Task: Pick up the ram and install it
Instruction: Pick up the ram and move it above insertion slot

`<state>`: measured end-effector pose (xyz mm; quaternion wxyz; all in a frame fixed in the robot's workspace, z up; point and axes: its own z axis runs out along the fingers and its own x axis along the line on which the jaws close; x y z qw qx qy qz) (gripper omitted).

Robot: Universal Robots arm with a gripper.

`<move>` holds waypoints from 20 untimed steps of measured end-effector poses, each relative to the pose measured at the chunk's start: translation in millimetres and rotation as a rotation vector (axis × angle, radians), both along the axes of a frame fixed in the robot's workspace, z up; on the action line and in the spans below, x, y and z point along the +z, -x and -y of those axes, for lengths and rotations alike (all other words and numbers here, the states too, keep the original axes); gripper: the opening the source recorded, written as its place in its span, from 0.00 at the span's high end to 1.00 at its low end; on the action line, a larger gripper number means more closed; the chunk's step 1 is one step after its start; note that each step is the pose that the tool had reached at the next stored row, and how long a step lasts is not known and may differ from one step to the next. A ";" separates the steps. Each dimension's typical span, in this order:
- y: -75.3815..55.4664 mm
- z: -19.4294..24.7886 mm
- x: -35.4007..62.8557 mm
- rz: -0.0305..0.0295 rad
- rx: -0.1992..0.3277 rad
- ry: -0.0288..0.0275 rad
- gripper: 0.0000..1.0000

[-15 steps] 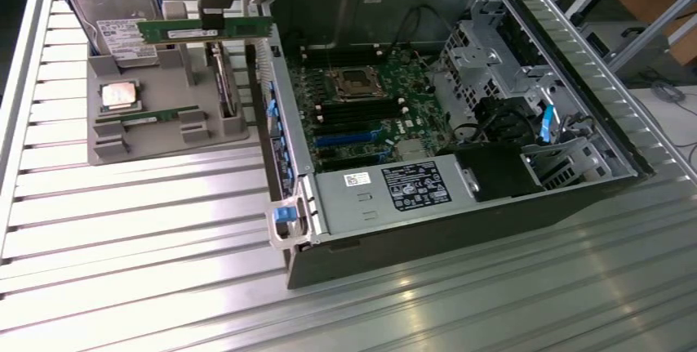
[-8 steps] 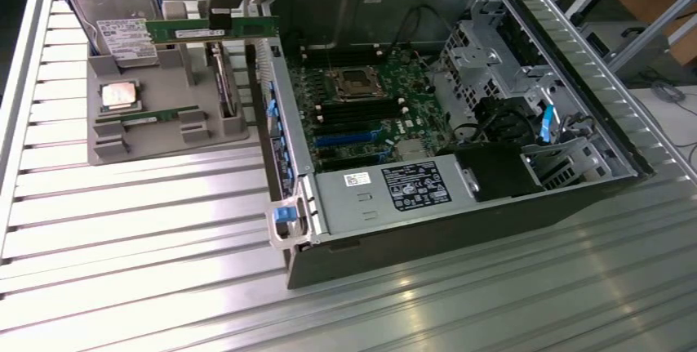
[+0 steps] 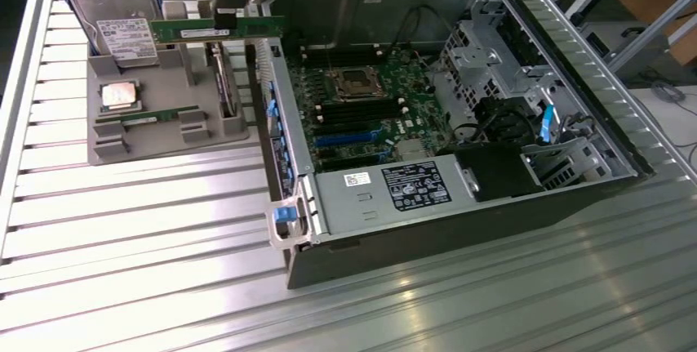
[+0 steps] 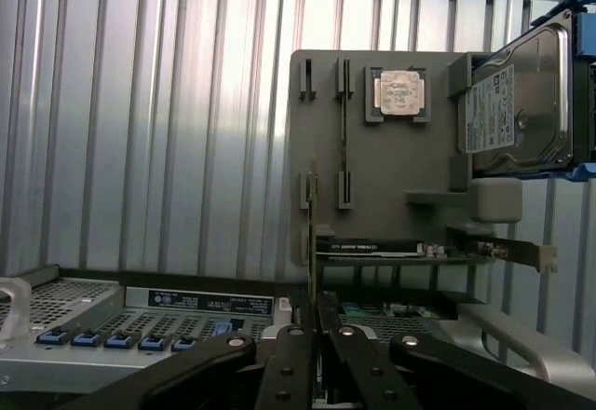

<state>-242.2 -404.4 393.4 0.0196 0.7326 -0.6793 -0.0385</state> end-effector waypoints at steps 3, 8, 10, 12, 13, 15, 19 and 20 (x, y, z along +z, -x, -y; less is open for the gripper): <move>-1.0 0.0 0.0 -0.0004 0.000 0.0001 0.87; -5.2 0.0 0.0 -0.0020 0.000 -0.0001 0.87; -7.0 0.0 0.0 -0.0026 0.000 -0.0001 0.87; -9.7 0.0 0.0 -0.0037 0.000 0.0000 0.87; -10.7 0.0 0.0 -0.0041 0.000 0.0000 0.87; -12.7 0.0 0.0 -0.0049 0.000 0.0000 0.87; -22.6 0.0 0.0 -0.0091 0.000 0.0000 0.87; -24.2 0.0 0.0 -0.0097 0.000 -0.0001 0.87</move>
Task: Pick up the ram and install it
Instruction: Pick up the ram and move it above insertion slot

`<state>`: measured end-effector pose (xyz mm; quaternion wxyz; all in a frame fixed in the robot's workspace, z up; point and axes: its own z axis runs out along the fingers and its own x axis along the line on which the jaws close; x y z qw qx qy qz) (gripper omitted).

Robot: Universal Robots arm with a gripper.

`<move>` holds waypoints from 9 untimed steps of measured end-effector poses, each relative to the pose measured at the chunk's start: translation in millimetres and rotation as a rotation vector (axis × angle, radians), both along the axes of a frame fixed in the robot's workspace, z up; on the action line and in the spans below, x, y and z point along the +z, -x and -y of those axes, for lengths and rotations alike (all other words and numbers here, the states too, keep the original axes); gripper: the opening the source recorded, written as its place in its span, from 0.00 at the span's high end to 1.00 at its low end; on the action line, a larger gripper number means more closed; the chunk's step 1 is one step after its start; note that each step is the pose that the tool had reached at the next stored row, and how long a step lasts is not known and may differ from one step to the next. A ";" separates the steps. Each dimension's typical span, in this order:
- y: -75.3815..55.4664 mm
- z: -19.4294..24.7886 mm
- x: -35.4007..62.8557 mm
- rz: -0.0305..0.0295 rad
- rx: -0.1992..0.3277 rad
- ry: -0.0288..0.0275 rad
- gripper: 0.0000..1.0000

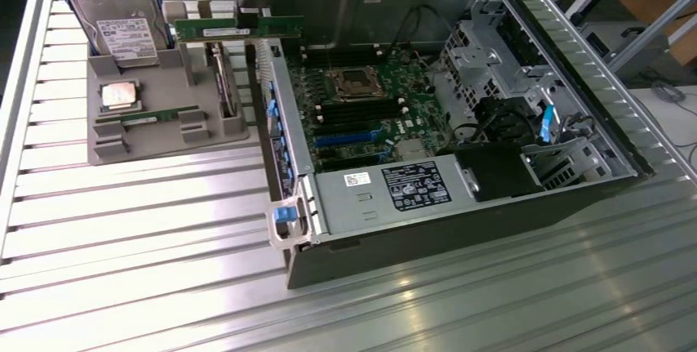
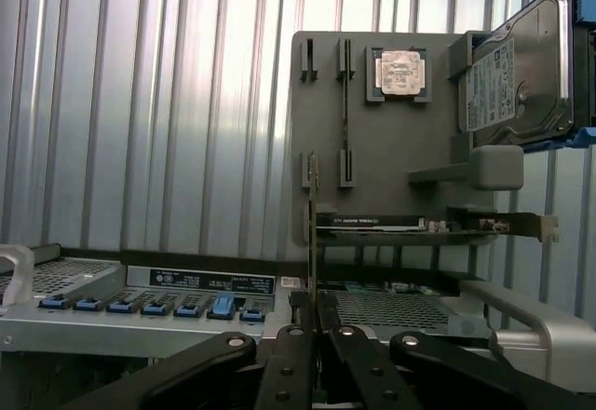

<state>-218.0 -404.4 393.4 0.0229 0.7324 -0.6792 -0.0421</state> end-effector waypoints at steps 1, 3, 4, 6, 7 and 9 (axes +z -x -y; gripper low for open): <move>-1.2 0.0 0.0 -0.0005 0.000 0.0000 0.87; -3.5 0.0 0.0 -0.0015 0.000 0.0000 0.87; -4.7 0.0 0.0 -0.0021 0.000 0.0000 0.87; -8.3 0.0 0.0 -0.0036 0.000 0.0000 0.87; -10.3 0.0 0.0 -0.0045 0.000 -0.0001 0.87; -14.2 0.0 0.0 -0.0064 0.000 0.0001 0.87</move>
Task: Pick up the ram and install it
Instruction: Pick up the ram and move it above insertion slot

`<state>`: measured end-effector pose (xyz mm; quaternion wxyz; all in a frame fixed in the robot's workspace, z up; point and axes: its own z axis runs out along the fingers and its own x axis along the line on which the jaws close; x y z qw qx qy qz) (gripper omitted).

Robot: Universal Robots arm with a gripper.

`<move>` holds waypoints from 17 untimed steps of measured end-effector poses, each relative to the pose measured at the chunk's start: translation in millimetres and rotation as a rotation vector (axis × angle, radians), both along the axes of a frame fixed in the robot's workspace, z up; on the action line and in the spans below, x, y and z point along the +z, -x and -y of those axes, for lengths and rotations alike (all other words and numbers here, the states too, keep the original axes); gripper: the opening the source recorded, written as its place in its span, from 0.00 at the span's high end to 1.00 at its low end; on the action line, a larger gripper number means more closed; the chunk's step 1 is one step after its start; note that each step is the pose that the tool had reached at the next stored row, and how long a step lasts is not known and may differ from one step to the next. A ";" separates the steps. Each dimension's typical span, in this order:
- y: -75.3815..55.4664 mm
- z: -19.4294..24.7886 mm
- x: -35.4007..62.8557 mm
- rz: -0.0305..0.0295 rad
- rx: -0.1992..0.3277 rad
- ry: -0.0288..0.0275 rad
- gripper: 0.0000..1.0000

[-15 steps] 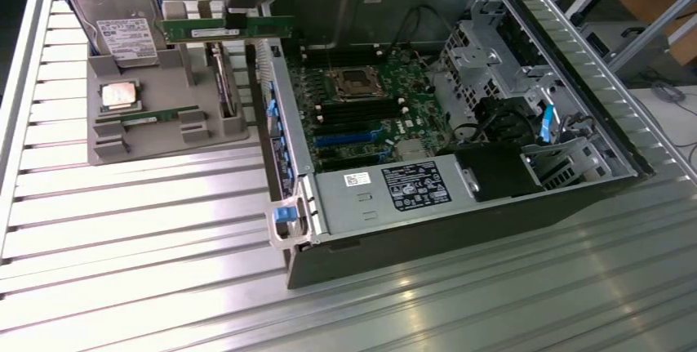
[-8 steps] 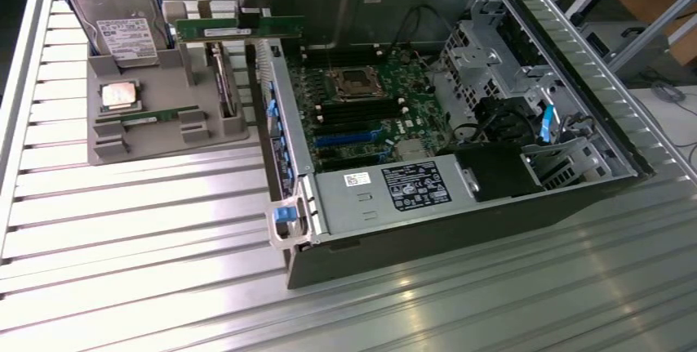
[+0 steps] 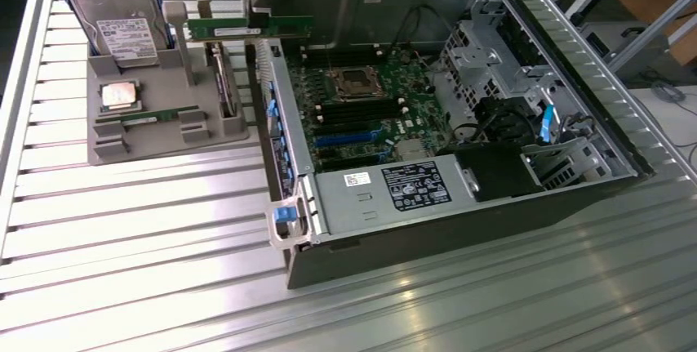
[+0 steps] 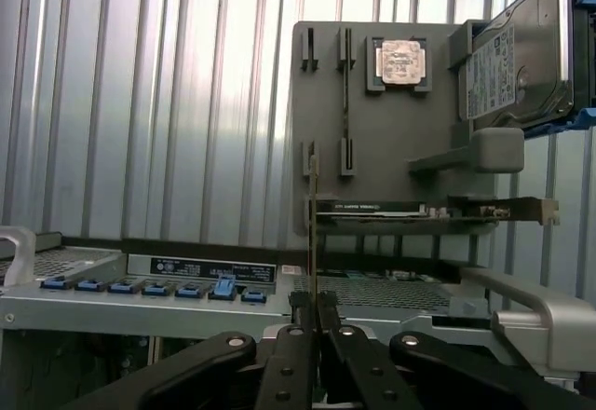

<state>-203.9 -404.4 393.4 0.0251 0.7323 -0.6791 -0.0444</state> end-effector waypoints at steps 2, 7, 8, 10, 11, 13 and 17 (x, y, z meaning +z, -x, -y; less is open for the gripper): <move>-3.4 0.0 0.0 -0.0016 0.000 -0.0001 0.87; -12.7 0.0 0.0 -0.0065 0.000 -0.0001 0.87; -15.2 0.0 0.0 -0.0080 0.000 -0.0002 0.87; -18.3 0.0 -0.1 -0.0099 0.000 -0.0003 0.87; -19.8 0.0 0.0 -0.0108 0.000 -0.0002 0.87; -22.8 0.0 -0.1 -0.0124 0.000 -0.0003 0.87; -27.0 0.0 0.0 -0.0146 0.000 -0.0002 0.87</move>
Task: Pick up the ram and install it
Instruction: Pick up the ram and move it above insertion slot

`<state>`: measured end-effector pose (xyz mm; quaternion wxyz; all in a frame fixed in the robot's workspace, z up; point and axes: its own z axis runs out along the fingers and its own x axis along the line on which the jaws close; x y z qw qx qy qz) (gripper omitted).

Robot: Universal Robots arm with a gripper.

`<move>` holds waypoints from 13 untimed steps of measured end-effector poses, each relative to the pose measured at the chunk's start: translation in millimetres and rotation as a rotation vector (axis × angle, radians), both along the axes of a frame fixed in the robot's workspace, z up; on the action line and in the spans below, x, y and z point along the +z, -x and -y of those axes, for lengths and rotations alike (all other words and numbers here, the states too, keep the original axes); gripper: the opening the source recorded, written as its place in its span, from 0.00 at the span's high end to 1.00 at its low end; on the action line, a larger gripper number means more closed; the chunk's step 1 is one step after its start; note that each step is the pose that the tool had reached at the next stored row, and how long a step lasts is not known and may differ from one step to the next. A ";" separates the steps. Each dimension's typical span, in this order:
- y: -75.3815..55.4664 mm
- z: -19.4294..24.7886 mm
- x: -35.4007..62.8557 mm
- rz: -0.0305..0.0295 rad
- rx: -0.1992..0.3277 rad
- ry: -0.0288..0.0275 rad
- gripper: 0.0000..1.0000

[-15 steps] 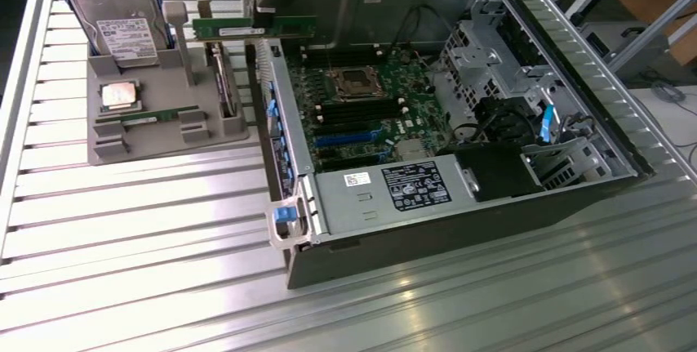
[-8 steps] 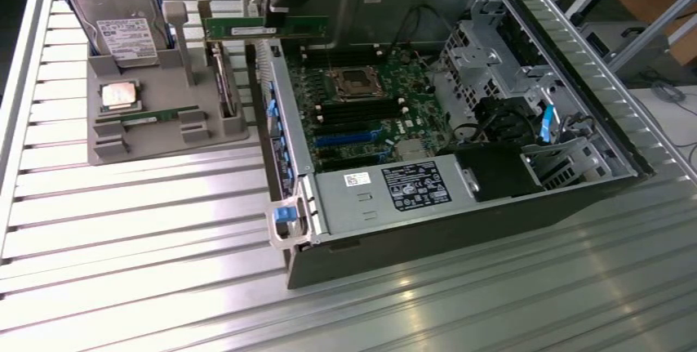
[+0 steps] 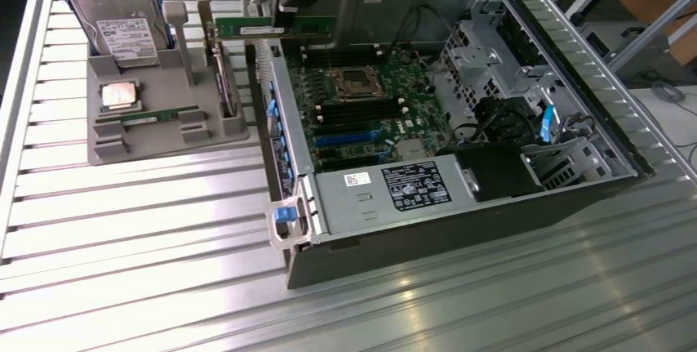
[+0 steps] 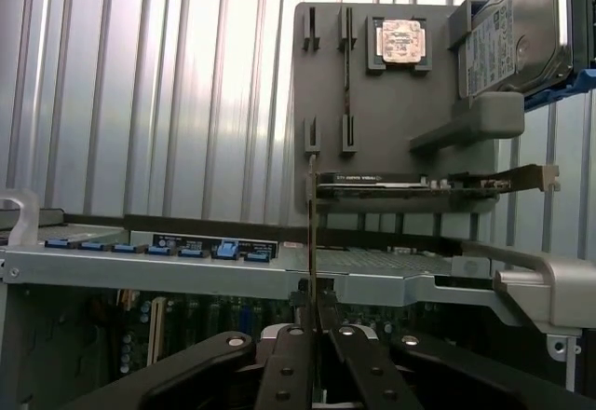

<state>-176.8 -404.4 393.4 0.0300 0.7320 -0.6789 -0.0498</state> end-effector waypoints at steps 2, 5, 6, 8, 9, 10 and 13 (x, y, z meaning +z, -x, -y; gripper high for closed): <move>-2.9 0.0 0.0 -0.0014 0.000 0.0000 0.87; -5.9 0.0 0.0 -0.0027 0.000 -0.0001 0.87; -6.6 0.0 0.0 -0.0029 0.000 -0.0001 0.87; -8.4 0.0 0.0 -0.0037 0.000 -0.0001 0.87; -9.0 0.0 0.0 -0.0039 0.000 -0.0001 0.87; -10.0 0.0 0.0 -0.0043 0.000 -0.0001 0.87; -13.4 0.0 0.0 -0.0056 0.000 -0.0001 0.87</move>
